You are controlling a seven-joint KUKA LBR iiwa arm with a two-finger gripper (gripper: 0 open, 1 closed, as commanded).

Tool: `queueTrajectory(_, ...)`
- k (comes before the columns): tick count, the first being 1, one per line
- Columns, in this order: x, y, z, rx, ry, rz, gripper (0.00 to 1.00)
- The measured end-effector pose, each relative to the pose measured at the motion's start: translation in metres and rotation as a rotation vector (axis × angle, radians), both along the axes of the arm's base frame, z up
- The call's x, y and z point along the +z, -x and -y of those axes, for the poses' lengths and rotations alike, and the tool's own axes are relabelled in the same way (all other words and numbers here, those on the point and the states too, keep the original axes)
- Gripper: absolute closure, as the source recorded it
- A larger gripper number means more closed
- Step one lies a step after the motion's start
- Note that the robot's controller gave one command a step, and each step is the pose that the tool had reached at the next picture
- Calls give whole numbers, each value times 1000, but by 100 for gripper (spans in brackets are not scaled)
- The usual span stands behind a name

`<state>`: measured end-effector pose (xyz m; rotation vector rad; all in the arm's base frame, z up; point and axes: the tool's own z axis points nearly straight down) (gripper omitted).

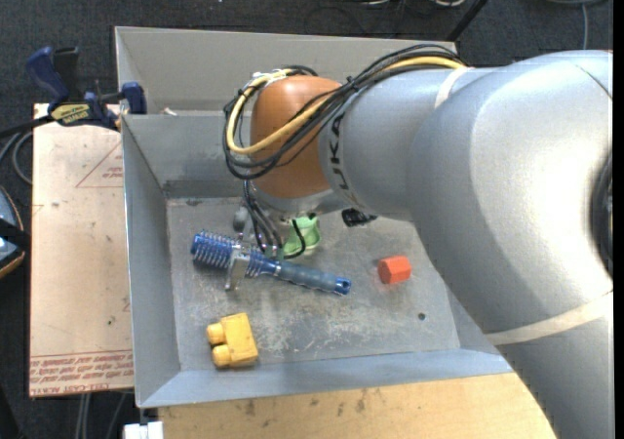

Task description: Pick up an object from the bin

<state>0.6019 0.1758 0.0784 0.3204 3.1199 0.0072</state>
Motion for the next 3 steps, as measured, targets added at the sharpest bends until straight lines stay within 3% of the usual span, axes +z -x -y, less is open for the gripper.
queueTrajectory(1, 2, -1, 0, -2, -2, 5, 100)
queueTrajectory(2, 49, -2, -1, -1, 1, -1, 100)
queueTrajectory(3, 61, -3, -1, 0, 2, -4, 100)
